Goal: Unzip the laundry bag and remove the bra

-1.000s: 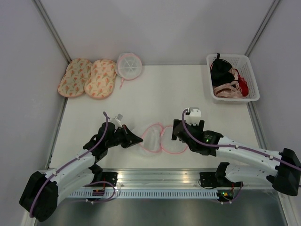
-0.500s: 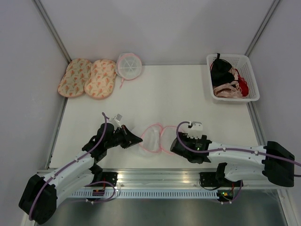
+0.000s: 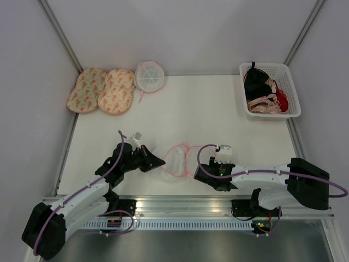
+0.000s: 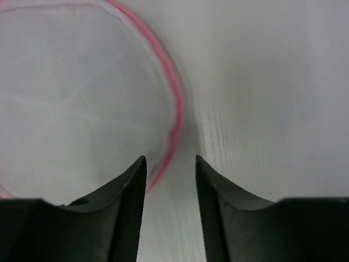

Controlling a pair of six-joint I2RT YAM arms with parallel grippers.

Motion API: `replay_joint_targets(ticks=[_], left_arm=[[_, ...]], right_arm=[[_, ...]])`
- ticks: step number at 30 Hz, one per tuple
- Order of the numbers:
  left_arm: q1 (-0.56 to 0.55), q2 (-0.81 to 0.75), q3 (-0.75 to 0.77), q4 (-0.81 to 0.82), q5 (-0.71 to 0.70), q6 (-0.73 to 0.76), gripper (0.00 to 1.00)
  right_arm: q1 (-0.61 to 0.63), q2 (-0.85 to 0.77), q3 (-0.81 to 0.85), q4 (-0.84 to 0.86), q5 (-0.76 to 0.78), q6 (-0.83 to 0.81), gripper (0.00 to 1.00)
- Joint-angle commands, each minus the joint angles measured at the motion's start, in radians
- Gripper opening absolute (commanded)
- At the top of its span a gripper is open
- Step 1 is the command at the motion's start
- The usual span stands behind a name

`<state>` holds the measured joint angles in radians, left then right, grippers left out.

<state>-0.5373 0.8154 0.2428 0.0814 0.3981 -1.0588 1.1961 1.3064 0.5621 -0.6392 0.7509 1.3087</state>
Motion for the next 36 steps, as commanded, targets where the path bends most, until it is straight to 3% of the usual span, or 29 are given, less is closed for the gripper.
replay_joint_targets(ticks=[1,4,6,13,23,30,36], left_arm=[[0.000,-0.019,0.006,0.000,-0.005,-0.017,0.02],[0.000,-0.041,0.003,-0.017,-0.007,-0.017,0.02],[0.000,-0.056,-0.002,-0.029,-0.010,-0.020,0.02],[0.000,-0.071,0.006,-0.054,-0.024,-0.017,0.02],[0.000,-0.070,0.021,-0.055,-0.039,-0.013,0.02],[0.000,-0.055,0.046,-0.026,-0.041,-0.010,0.02],[0.000,-0.018,0.056,0.021,-0.035,-0.012,0.02]], right_arm=[[0.005,0.039,-0.004,0.079,0.051,0.008,0.42],[0.005,0.098,0.018,0.090,0.054,0.001,0.11],[0.005,0.137,0.053,0.063,0.062,-0.002,0.00],[0.016,0.038,0.068,0.062,0.091,-0.054,0.01],[0.046,-0.258,0.110,0.311,0.033,-0.483,0.01],[0.048,-0.122,0.269,0.277,0.033,-0.681,0.01],[0.054,-0.062,0.291,0.420,-0.108,-0.775,0.01]])
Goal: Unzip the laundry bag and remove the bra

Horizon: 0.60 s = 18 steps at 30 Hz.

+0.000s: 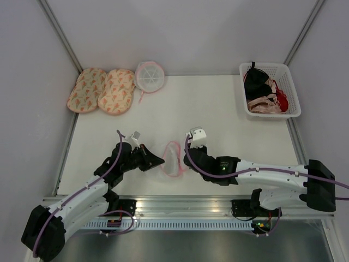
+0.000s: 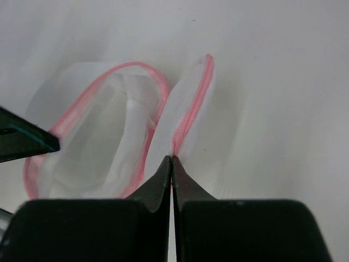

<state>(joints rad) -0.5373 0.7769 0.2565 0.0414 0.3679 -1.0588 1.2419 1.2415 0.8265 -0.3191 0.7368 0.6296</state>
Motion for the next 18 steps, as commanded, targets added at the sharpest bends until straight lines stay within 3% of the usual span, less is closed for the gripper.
replay_joint_targets(ticks=[1,10,17,18], left_arm=[[0.000,0.030,0.047,0.064,-0.001,-0.010,0.02],[0.000,0.032,0.035,0.107,-0.003,-0.036,0.02],[0.000,-0.036,0.023,0.085,-0.038,-0.059,0.02],[0.000,-0.051,0.021,0.075,-0.055,-0.066,0.06]], right_arm=[[0.008,0.000,0.020,0.159,-0.129,-0.117,0.00],[0.007,0.030,-0.030,0.451,-0.465,-0.202,0.01],[0.007,0.160,0.034,0.450,-0.556,-0.243,0.00],[0.008,0.168,0.046,0.442,-0.556,-0.248,0.00]])
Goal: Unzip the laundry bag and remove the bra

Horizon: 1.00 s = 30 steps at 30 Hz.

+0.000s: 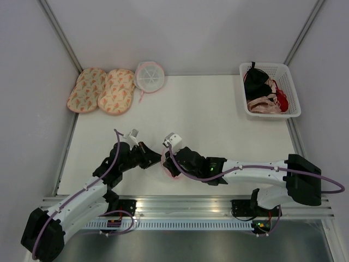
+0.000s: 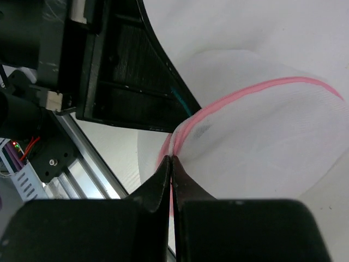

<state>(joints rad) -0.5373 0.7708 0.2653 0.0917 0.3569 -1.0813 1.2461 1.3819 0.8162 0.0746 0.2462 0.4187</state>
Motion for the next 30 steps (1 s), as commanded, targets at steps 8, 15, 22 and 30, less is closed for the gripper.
replay_joint_targets(ticks=[8,15,22,30], left_arm=[[0.000,-0.225,-0.020,-0.118,-0.168,-0.094,0.83],[0.000,-0.236,-0.023,-0.129,-0.165,-0.085,0.88],[0.000,-0.001,0.094,-0.104,-0.015,0.078,0.88],[-0.003,0.087,0.141,-0.115,0.108,0.251,0.86]], right_arm=[[0.003,0.017,0.054,-0.010,-0.022,-0.070,0.00],[0.000,0.014,0.046,-0.007,-0.082,-0.093,0.00],[-0.007,0.045,0.052,0.002,-0.220,-0.115,0.00],[-0.019,0.062,0.043,0.020,-0.321,-0.107,0.20]])
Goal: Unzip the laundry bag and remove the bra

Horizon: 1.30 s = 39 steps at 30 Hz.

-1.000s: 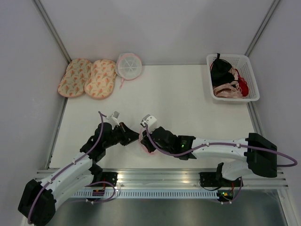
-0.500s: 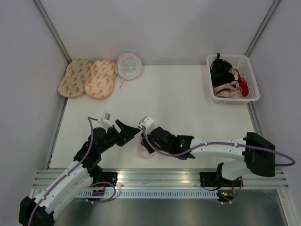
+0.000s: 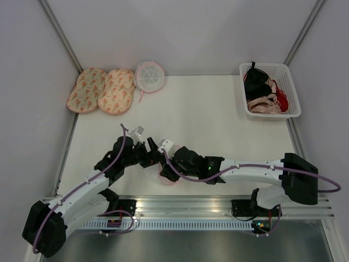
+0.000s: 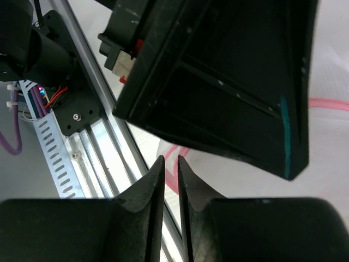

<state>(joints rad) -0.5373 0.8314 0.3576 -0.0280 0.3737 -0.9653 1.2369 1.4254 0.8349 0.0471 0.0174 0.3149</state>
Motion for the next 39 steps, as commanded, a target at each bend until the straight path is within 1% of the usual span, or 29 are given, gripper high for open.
replay_joint_targets(ticks=[1,2,3,4,6,7,8,9,11,12,14,15,16,17,18,20,21,22,23,24,25,26,27,29,30,32,33,36,39], left_arm=[[-0.003,0.040,0.061,0.002,0.109,0.151,0.86],[-0.003,0.057,0.066,-0.001,0.126,0.164,0.86],[-0.003,0.092,0.082,-0.004,0.173,0.201,0.85],[-0.003,0.112,0.092,-0.019,0.189,0.217,0.82],[-0.007,0.141,0.104,-0.041,0.205,0.258,0.81],[-0.007,0.146,0.119,-0.080,0.202,0.273,0.80],[-0.007,0.147,0.126,-0.101,0.179,0.302,0.80],[-0.007,0.146,0.136,-0.140,0.165,0.315,0.80],[-0.009,0.141,0.147,-0.176,0.136,0.352,0.77],[-0.009,0.134,0.150,-0.185,0.130,0.359,0.75],[-0.007,0.126,0.150,-0.197,0.125,0.370,0.66],[-0.007,0.127,0.150,-0.197,0.126,0.372,0.63],[-0.009,0.135,0.150,-0.197,0.128,0.373,0.56],[-0.007,0.141,0.150,-0.199,0.136,0.376,0.55],[-0.009,0.150,0.152,-0.197,0.140,0.378,0.54],[-0.007,0.173,0.149,-0.191,0.151,0.376,0.53],[-0.009,0.181,0.149,-0.185,0.154,0.378,0.53],[-0.007,0.184,0.149,-0.181,0.159,0.376,0.51],[-0.009,0.186,0.146,-0.161,0.174,0.375,0.50],[-0.009,0.186,0.139,-0.148,0.185,0.370,0.50],[-0.007,0.184,0.135,-0.130,0.195,0.360,0.49],[-0.009,0.175,0.132,-0.115,0.226,0.355,0.49],[-0.007,0.172,0.121,-0.077,0.241,0.350,0.41],[-0.009,0.158,0.110,-0.049,0.275,0.339,0.30],[-0.007,0.153,0.109,-0.029,0.281,0.338,0.18],[-0.007,0.149,0.106,-0.023,0.284,0.335,0.08],[-0.009,0.149,0.106,-0.017,0.286,0.333,0.02],[-0.009,0.149,0.104,0.005,0.295,0.320,0.02],[-0.009,0.144,0.080,0.075,0.320,0.292,0.02]], right_arm=[[-0.011,0.027,0.024,0.054,-0.100,0.000,0.20],[-0.013,0.033,0.026,0.057,-0.106,0.001,0.20],[-0.016,0.044,0.027,0.062,-0.118,0.001,0.20],[-0.017,0.049,0.029,0.065,-0.123,0.001,0.20],[-0.022,0.058,0.035,0.065,-0.134,0.001,0.19],[-0.024,0.064,0.036,0.065,-0.146,0.001,0.20],[-0.024,0.066,0.039,0.065,-0.148,0.000,0.23],[-0.027,0.057,0.041,0.057,-0.148,-0.002,0.39],[-0.028,0.032,0.033,0.060,-0.152,0.000,0.48],[-0.028,-0.009,0.036,0.042,-0.154,-0.008,0.55],[-0.031,-0.063,0.041,0.014,-0.145,-0.014,0.61],[-0.033,-0.132,0.040,-0.007,-0.140,-0.014,0.61],[-0.037,-0.167,0.040,-0.021,-0.136,-0.016,0.62],[-0.042,-0.202,0.038,-0.035,-0.126,-0.014,0.62],[-0.057,-0.276,0.035,-0.044,-0.122,-0.011,0.62],[-0.088,-0.345,0.024,-0.087,-0.113,-0.002,0.63],[-0.100,-0.405,0.020,-0.092,-0.097,0.003,0.67],[-0.111,-0.427,0.015,-0.101,-0.070,0.022,0.72],[-0.134,-0.442,0.020,-0.146,0.034,0.032,0.75],[-0.145,-0.448,0.030,-0.180,0.071,0.038,0.78],[-0.155,-0.450,0.039,-0.206,0.117,0.046,0.87],[-0.175,-0.448,0.040,-0.245,0.156,0.055,0.93],[-0.185,-0.459,0.035,-0.254,0.214,0.067,0.98],[-0.212,-0.488,0.009,-0.245,0.249,0.099,0.98],[-0.221,-0.529,0.000,-0.242,0.272,0.111,0.98],[-0.253,-0.580,-0.017,-0.257,0.386,0.151,0.98],[-0.264,-0.624,-0.020,-0.266,0.415,0.157,0.98],[-0.327,-0.661,-0.014,-0.300,0.420,0.161,0.98],[-0.347,-0.634,0.019,-0.329,0.337,0.151,0.98]])
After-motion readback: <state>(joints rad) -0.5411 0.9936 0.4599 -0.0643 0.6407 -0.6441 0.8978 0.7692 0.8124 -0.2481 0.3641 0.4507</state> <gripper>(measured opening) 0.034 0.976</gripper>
